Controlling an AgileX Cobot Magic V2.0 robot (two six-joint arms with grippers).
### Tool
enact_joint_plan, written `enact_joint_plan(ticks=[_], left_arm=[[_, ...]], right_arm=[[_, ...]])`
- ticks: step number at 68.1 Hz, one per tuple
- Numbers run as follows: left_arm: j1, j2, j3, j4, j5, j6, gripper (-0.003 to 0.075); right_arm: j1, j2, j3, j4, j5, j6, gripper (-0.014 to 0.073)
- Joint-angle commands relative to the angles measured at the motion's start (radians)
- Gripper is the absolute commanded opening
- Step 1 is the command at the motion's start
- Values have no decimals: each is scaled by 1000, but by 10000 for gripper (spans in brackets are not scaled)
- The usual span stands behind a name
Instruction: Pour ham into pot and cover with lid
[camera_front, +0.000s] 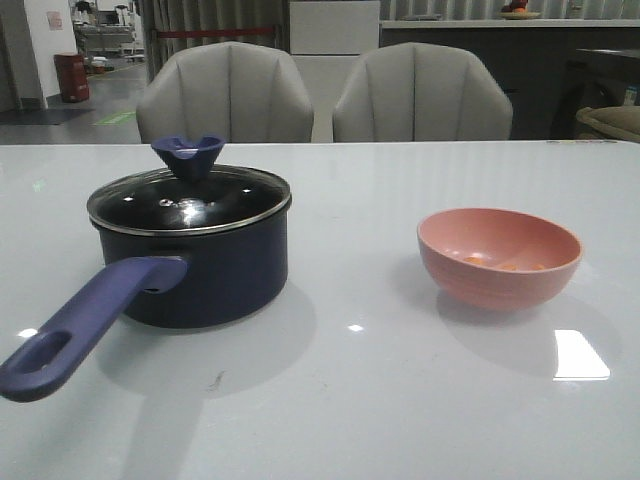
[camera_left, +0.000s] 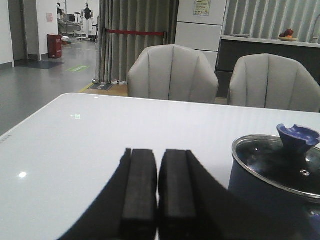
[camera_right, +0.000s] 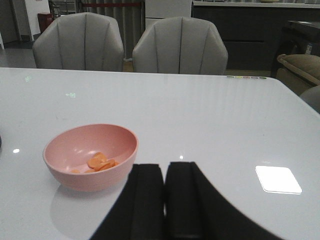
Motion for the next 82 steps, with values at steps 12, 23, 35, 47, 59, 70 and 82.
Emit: enact_joint_plan(ticks=[12, 23, 35, 47, 59, 70, 82], left_arm=[[2, -19, 21, 0, -79, -11, 113], [2, -19, 21, 0, -79, -11, 113], [2, -19, 21, 0, -79, -11, 113], [2, -19, 21, 0, -79, -11, 113], [2, -19, 21, 0, -97, -11, 113], [2, -19, 17, -1, -317, -11, 113], [2, 1, -114, 2, -280, -11, 113]], right_arm=[[-5, -17, -5, -12, -86, -6, 155], [-5, -17, -5, -12, -86, -6, 155], [-5, -17, -5, -12, -86, -6, 155], [-5, -17, -5, -12, -86, -6, 155], [-5, -17, -5, -12, -86, -6, 155], [-5, -17, -5, -12, -86, -6, 155], [-5, -17, -5, -12, -86, -6, 155]])
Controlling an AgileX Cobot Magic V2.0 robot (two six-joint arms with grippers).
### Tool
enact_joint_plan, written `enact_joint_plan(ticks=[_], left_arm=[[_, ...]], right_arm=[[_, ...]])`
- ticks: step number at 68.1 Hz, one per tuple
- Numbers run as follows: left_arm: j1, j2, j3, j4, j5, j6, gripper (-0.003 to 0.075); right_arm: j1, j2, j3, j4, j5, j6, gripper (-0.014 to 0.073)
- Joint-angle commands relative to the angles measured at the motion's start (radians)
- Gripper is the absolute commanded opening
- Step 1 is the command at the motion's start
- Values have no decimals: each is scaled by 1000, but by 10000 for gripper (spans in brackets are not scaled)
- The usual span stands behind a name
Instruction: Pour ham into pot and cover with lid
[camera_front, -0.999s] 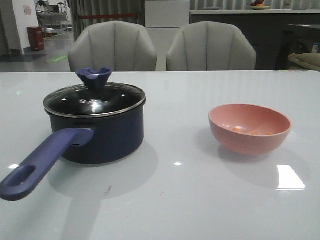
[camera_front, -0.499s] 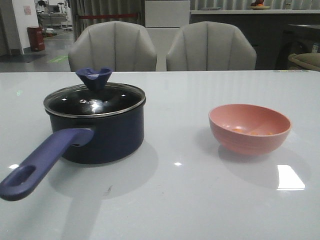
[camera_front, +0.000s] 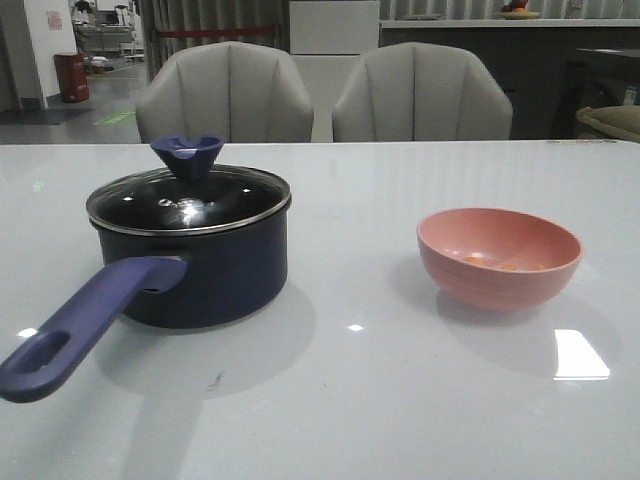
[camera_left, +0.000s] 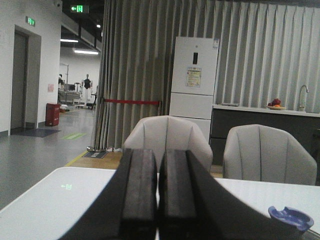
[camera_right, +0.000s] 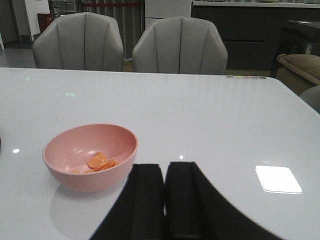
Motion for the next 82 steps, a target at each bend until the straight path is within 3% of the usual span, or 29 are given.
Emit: enact_joint_plan(ticks=[1, 12, 18, 49, 58, 67, 71, 82], left_arm=[[2, 7, -107, 4, 0, -11, 113], [2, 134, -324, 24, 319, -11, 113], [2, 208, -402, 17, 428, -11, 113], [2, 337, -417, 36, 407, -11, 138], [2, 350, -417, 54, 423, -11, 272], [2, 354, -417, 54, 442, -11, 529], [2, 354, -417, 56, 444, -11, 597], [2, 354, -415, 24, 461, -11, 597]], right_arm=[[-5, -17, -5, -12, -86, -6, 155], [-5, -17, -5, -12, -86, -6, 155], [-5, -17, -5, -12, -86, -6, 155], [-5, -17, -5, -12, -86, -6, 155], [-5, -17, -5, -12, -86, -6, 155], [-5, -17, -5, -12, -86, -6, 155], [-5, -17, -5, -12, -86, -6, 155], [-5, -17, -5, -12, -86, -6, 155]])
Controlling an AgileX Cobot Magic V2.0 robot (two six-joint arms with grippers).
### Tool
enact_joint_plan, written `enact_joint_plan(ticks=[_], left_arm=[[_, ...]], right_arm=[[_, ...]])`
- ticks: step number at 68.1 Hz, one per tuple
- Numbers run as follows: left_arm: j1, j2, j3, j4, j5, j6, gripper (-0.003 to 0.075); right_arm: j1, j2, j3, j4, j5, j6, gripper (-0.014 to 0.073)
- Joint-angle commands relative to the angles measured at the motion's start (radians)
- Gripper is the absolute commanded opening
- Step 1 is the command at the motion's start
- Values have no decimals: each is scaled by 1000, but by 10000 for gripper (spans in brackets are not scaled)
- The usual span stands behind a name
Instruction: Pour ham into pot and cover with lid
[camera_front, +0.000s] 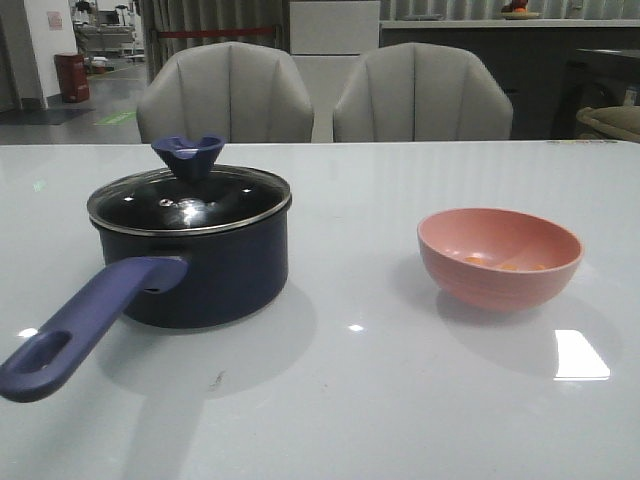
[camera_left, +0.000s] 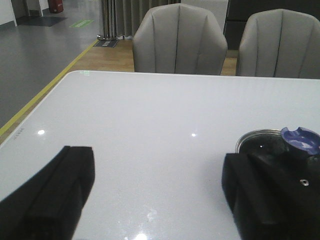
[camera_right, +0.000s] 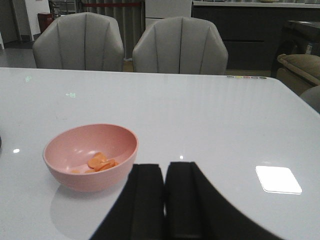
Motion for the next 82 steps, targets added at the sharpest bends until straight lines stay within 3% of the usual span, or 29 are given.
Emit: enact_joint_plan(ticks=[1, 14, 36, 50, 58, 82], left_arm=[[2, 16, -28, -47, -53, -11, 592], [2, 27, -35, -61, -77, -11, 582], [-11, 260, -207, -61, 138, -11, 582], [-21, 414, -224, -63, 1, -11, 582], [-21, 489, -224, -171, -6, -11, 582], [-48, 762, -568, -156, 321, 76, 582]], right_arm=[[-5, -17, -5, -12, -86, -6, 155], [-5, -17, -5, -12, -86, -6, 155], [-5, -18, -5, -12, -86, -6, 155], [-5, -18, -5, -12, -86, -6, 155], [-5, -18, -5, -12, -86, -6, 155], [-5, -18, -5, -12, -86, -6, 155]])
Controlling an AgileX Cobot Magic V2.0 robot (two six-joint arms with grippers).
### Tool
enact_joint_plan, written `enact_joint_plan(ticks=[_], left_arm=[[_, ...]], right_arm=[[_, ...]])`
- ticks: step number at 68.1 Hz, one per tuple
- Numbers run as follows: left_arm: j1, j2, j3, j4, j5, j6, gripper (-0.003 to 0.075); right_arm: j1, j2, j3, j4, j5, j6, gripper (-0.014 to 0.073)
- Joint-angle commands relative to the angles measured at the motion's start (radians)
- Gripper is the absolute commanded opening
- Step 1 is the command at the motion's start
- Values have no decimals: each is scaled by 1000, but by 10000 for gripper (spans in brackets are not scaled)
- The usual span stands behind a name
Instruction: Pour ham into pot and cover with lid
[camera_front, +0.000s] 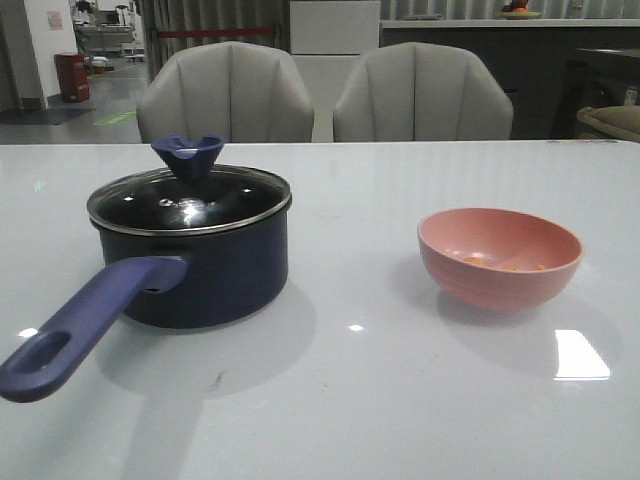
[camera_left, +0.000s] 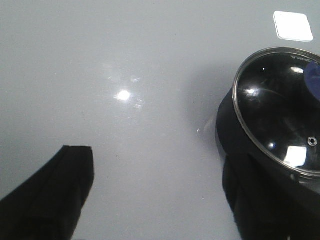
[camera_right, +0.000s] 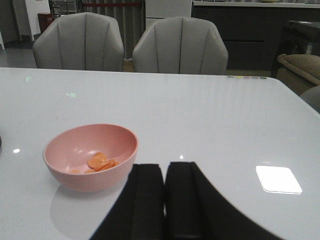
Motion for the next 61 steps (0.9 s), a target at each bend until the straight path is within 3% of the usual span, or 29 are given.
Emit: enact_joint_plan(ticks=[1, 26, 39, 61], left_arm=[[-36, 62, -136, -10, 11, 11, 582], [-334, 407, -461, -10, 16, -9, 598], [-377, 556, -635, 22, 100, -95, 598], [-456, 750, -861, 213, 323, -238, 596]], right_arm=[[-5, -18, -5, -12, -86, -6, 155], [-5, -18, -5, -12, -86, -6, 155], [-5, -18, -5, -12, -86, -6, 155], [-5, -18, -5, -12, -86, -6, 155]])
